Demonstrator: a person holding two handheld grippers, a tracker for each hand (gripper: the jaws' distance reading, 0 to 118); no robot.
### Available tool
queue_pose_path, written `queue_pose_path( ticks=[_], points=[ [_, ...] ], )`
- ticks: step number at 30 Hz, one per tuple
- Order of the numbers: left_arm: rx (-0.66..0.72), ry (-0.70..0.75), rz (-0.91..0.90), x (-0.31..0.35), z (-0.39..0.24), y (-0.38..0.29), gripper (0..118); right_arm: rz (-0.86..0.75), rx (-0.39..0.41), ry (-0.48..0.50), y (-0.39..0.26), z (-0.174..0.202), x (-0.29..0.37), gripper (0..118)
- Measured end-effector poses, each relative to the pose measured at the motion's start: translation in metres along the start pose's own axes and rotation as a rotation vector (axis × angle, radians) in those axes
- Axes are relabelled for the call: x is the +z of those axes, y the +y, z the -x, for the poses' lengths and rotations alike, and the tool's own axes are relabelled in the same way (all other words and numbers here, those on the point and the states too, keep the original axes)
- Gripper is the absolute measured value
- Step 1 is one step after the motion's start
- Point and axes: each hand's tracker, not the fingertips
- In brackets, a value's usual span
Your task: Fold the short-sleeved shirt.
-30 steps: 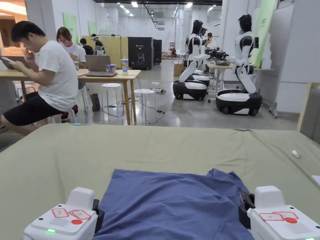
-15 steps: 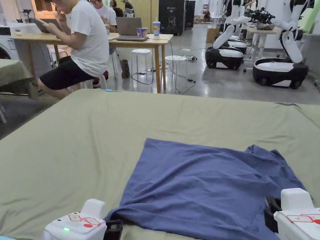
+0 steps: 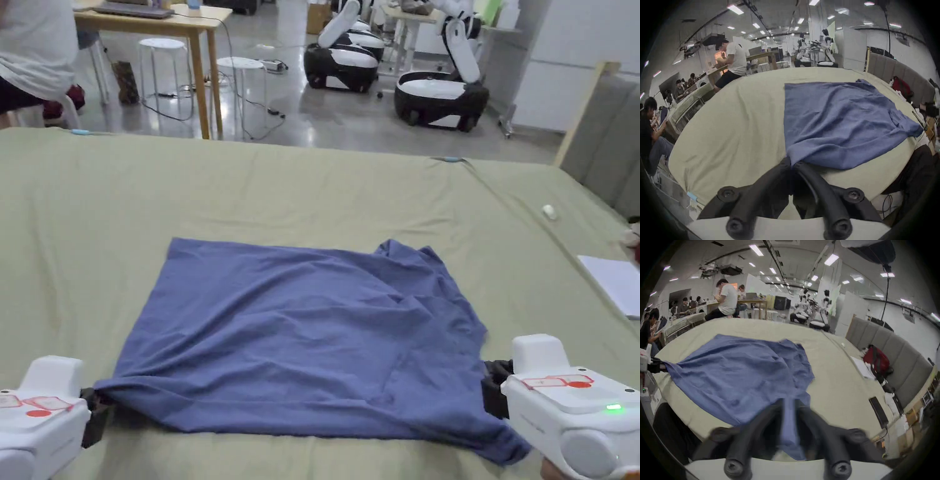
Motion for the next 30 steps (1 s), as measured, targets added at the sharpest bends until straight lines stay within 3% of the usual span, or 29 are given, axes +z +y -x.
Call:
queue_pose_path(
  ticks=[1, 2, 3, 4, 8, 11, 12, 14, 16, 19, 24, 28, 30],
  points=[
    [0.002, 0.001, 0.002, 0.000, -0.003, 0.002, 0, 0.004, -0.019, 0.008, -0.007, -0.008, -0.001, 84],
    [0.001, 0.002, 0.007, -0.001, -0.006, 0.003, 0, 0.018, -0.040, 0.015, -0.014, -0.017, -0.002, 109],
    [-0.003, 0.005, 0.012, -0.001, -0.008, 0.003, 0, 0.030, -0.048, 0.020, -0.019, -0.021, -0.003, 118],
    [-0.005, 0.007, 0.009, 0.000, -0.012, 0.003, 0, 0.027, -0.057, 0.022, -0.025, -0.026, -0.003, 118],
    [-0.014, 0.002, 0.027, -0.002, -0.021, 0.002, 0, 0.037, -0.094, 0.032, -0.048, -0.037, -0.015, 106],
    [-0.014, 0.000, 0.037, -0.001, -0.027, 0.001, 0, 0.106, -0.115, 0.101, -0.060, -0.036, -0.024, 99],
    [-0.016, 0.000, 0.041, -0.002, -0.027, 0.001, 0, 0.136, -0.128, 0.130, -0.063, -0.036, -0.027, 74],
    [-0.014, 0.004, 0.045, 0.000, -0.028, 0.001, 0, 0.194, -0.172, 0.186, -0.067, -0.035, -0.033, 7],
    [-0.020, 0.040, 0.041, 0.004, -0.028, 0.004, 0, 0.108, -0.136, 0.122, -0.060, -0.031, -0.020, 5],
    [-0.046, 0.126, 0.022, 0.017, -0.023, 0.017, 0, 0.053, -0.143, 0.102, -0.037, -0.035, -0.009, 5],
    [-0.082, 0.160, -0.039, 0.014, -0.009, 0.057, 0, 0.024, 0.026, -0.042, 0.019, -0.030, -0.013, 5],
    [-0.120, 0.186, -0.050, -0.010, -0.007, 0.097, 0, 0.022, 0.050, -0.046, 0.055, -0.034, -0.038, 5],
    [-0.166, 0.192, -0.007, -0.030, -0.009, 0.117, 0, 0.041, 0.109, -0.076, 0.068, -0.035, -0.059, 5]
  ],
)
